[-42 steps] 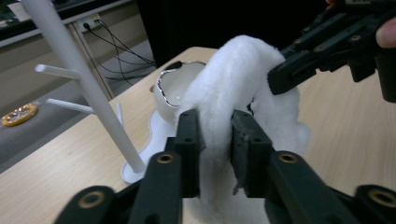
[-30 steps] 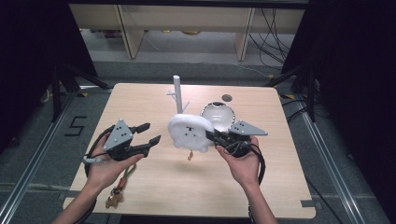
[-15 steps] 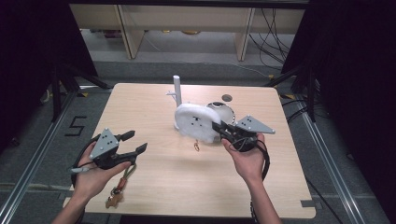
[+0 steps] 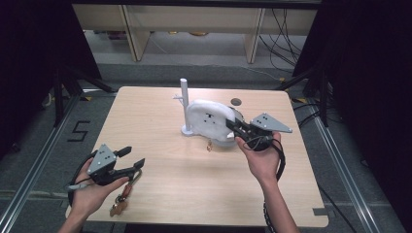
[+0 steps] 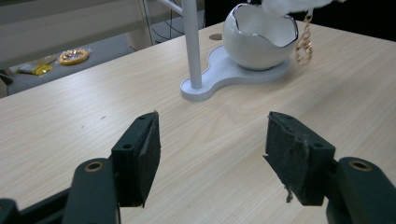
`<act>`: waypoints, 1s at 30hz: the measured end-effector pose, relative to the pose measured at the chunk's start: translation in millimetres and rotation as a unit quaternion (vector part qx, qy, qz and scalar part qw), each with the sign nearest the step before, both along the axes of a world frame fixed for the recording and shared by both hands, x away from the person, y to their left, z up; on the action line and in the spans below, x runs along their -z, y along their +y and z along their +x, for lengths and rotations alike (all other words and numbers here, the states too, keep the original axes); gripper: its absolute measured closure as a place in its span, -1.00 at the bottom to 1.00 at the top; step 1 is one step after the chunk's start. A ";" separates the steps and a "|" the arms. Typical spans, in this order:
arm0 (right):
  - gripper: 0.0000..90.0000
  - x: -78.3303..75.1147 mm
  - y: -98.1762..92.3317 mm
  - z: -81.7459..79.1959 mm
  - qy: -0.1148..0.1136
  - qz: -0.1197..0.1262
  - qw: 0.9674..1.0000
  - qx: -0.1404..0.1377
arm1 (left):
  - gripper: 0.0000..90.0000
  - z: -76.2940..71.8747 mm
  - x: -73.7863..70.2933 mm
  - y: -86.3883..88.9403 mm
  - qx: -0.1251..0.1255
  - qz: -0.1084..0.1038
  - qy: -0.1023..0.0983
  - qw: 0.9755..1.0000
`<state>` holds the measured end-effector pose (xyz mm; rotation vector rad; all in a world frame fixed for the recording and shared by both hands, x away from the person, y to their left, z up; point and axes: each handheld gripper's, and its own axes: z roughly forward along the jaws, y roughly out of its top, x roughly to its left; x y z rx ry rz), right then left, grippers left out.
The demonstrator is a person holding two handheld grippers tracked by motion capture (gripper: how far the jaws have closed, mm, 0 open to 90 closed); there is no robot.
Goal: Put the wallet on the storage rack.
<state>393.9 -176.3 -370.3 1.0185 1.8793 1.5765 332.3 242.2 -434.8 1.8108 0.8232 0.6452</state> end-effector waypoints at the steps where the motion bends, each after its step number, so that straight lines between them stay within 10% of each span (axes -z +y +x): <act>1: 0.78 -1.1 -1.3 1.8 -0.001 -0.002 1.000 -0.004 | -0.23 -0.2 1.2 1.1 -0.001 0.001 0.001 1.000; 30: 0.78 -16.3 -22.7 27.7 -0.012 0.008 0.999 0.038 | -0.24 -4.6 14.4 13.8 -0.016 -0.006 0.020 1.000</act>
